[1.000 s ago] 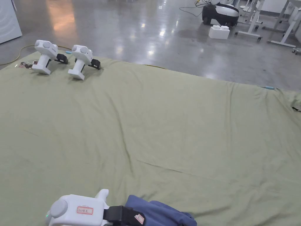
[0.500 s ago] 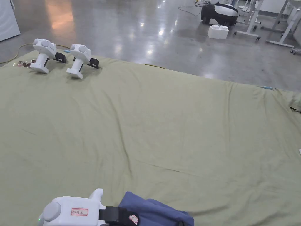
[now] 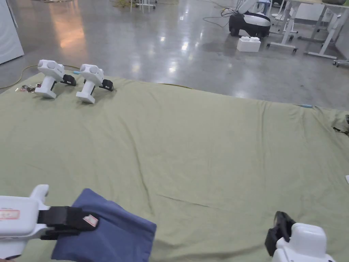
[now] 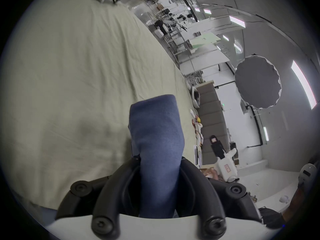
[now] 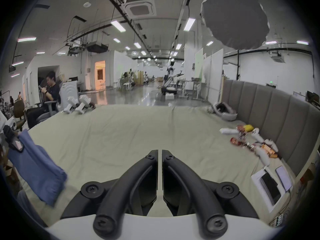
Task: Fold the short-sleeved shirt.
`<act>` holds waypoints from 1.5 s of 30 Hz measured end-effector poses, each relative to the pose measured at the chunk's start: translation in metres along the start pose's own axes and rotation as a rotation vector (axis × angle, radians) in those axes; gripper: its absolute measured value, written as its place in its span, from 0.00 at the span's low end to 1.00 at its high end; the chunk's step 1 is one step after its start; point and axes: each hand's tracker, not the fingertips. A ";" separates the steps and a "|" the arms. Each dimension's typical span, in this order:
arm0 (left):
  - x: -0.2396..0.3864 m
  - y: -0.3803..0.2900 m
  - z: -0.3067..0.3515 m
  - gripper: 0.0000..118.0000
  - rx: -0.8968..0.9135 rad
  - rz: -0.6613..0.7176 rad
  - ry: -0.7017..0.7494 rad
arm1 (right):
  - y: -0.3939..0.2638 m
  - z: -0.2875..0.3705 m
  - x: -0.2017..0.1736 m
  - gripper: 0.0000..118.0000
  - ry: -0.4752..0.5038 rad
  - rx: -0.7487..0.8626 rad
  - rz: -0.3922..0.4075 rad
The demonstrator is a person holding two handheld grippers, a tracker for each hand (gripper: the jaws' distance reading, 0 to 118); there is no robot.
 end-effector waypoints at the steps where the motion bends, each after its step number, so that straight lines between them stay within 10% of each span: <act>1: -0.003 0.007 0.013 0.23 0.017 0.007 0.023 | 0.007 -0.001 0.007 0.05 -0.008 0.009 -0.003; 23: -0.067 0.072 0.119 0.25 0.090 0.146 0.618 | 0.019 0.005 0.051 0.05 -0.084 0.027 -0.019; 26: -0.066 0.072 0.115 0.55 0.056 0.157 0.726 | 0.017 0.005 0.050 0.05 -0.077 0.021 -0.016; 33: -0.035 0.064 0.134 0.61 0.103 0.009 1.011 | 0.015 0.008 0.050 0.05 -0.064 0.016 -0.022; 45: 0.041 0.022 0.097 0.61 0.368 -0.303 0.718 | 0.009 0.010 0.048 0.05 -0.036 0.002 -0.045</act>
